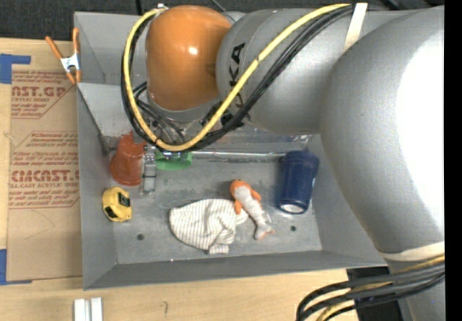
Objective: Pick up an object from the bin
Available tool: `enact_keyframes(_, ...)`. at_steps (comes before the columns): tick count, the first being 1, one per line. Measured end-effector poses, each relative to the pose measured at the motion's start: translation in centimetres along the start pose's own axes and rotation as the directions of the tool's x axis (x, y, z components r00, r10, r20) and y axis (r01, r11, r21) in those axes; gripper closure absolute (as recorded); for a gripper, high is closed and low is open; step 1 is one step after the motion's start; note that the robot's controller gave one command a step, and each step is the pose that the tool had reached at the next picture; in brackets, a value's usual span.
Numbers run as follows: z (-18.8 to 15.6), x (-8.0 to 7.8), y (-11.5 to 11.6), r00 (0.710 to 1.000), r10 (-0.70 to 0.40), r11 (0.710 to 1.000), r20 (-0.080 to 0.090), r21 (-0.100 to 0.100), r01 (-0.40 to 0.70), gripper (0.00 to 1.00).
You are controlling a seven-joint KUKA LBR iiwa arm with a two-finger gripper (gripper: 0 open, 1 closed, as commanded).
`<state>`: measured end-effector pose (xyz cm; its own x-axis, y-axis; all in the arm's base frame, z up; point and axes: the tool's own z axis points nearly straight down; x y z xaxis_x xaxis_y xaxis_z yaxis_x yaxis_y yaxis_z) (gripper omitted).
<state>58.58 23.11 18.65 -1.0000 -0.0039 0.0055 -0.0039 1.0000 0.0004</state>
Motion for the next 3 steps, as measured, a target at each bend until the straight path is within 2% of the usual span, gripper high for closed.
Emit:
enact_keyframes(1, -0.5, -0.2, -0.1, 1.0, 0.003, 1.0, 0.007, -0.001, -0.003, 0.0)
enact_keyframes(2, 5.5, 3.7, -4.0, 0.994, -0.107, 0.994, 0.02, -0.002, 0.107, 0.0)
enact_keyframes(3, 6.1, 8.8, -9.2, 0.938, -0.346, 0.938, 0.004, 0.002, 0.346, 0.0)
